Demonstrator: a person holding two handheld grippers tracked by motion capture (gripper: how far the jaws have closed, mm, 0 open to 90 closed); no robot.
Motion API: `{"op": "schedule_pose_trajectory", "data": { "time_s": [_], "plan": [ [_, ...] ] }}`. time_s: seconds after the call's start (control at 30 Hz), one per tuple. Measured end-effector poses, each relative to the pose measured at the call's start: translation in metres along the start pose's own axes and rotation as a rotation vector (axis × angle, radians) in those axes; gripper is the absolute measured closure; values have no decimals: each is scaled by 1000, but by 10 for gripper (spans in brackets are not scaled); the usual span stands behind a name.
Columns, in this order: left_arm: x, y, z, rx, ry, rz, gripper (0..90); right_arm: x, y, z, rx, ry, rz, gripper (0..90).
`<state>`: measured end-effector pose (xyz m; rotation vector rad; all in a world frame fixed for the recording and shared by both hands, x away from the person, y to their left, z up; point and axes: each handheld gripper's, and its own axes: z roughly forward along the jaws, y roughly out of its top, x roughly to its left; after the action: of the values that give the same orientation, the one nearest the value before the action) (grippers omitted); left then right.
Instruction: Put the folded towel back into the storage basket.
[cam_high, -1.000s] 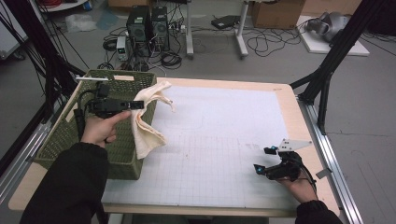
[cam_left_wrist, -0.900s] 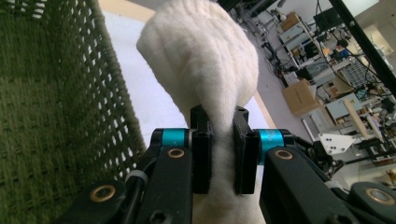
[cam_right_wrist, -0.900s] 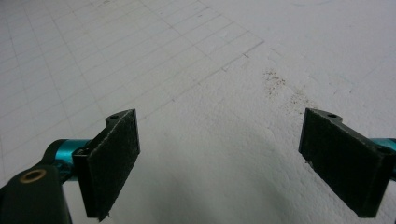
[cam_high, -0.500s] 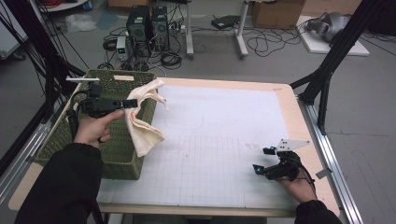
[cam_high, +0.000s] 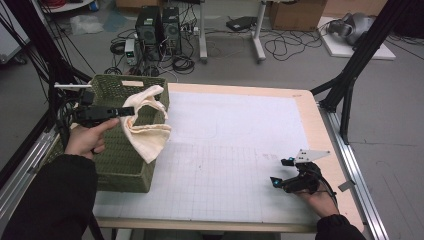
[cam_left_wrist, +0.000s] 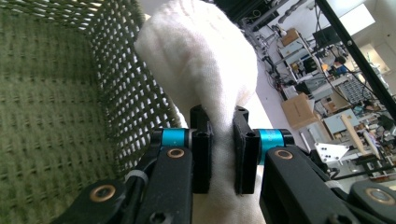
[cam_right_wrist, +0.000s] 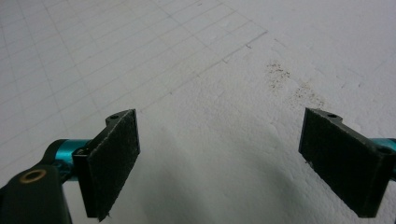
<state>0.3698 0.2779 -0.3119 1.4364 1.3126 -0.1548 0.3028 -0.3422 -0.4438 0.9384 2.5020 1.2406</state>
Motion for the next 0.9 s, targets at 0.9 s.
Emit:
{"op": "schedule_pose_trajectory", "data": {
  "time_s": [0.9],
  "plan": [
    [20,-14,-35,57,100,-13,806,3,1,2,19,-2,-10,117]
  ]
}}
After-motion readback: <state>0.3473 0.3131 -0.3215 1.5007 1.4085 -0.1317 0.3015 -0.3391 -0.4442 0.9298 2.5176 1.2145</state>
